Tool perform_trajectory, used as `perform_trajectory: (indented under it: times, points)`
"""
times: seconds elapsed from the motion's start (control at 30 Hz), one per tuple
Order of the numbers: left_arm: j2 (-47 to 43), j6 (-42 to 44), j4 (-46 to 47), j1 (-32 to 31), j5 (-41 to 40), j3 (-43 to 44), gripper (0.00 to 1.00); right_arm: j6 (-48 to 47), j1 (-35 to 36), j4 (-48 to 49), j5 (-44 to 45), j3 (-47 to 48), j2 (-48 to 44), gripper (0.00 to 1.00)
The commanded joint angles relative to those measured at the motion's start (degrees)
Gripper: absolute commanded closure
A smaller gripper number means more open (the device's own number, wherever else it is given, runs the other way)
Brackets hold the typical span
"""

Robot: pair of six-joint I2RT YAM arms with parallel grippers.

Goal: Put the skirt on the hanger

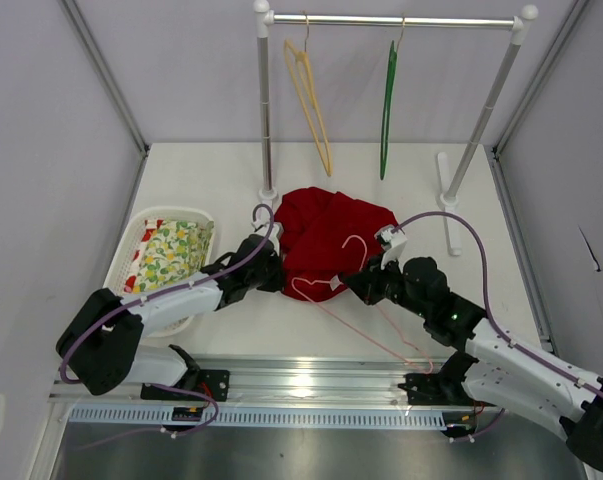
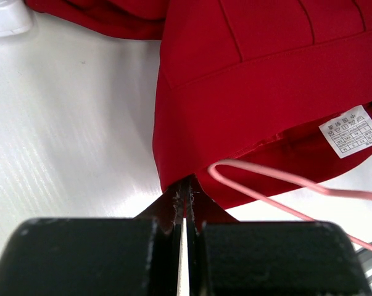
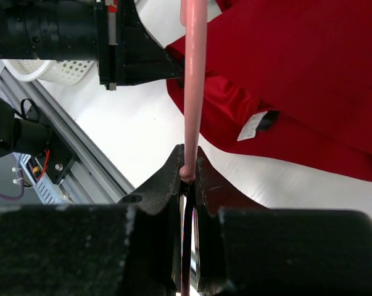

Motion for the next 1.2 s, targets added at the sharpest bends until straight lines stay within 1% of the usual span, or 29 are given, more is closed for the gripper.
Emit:
perform_trajectory:
  times: [0.0,0.2,0.33,0.63,0.77,1.03,1.17]
  points:
    - [-1.61,-0.69,1.57,0.88,1.25,0.84,1.00,-1.43,0.39,11.77,-2.90,-0.92,1.60,1.00]
    - [-1.87,-0.69,1.22,1.76,1.60,1.10,1.00,-0.46,-0.23,18.62,-5.89,-3.04,4.42,1.00]
    - [-2.05,-0.69,1.13,2.11,1.77,0.93,1.00,0.42,-1.19,21.27,-7.74,-4.09,6.71,1.00]
    - [-2.58,-0.07,0.60,2.28,1.60,0.93,1.00,3.49,-5.15,28.56,-14.07,-6.90,10.14,1.00]
    - [-1.96,0.80,1.30,2.37,3.00,1.28,1.00,4.46,-6.38,32.25,-16.35,-7.69,12.24,1.00]
    - [-0.65,3.26,3.24,2.37,9.85,2.59,1.00,5.51,-7.69,37.97,-18.11,-8.40,16.64,1.00]
    - [0.06,3.97,3.06,2.37,11.44,3.30,1.00,7.01,-8.75,43.49,-20.57,-8.84,19.80,1.00]
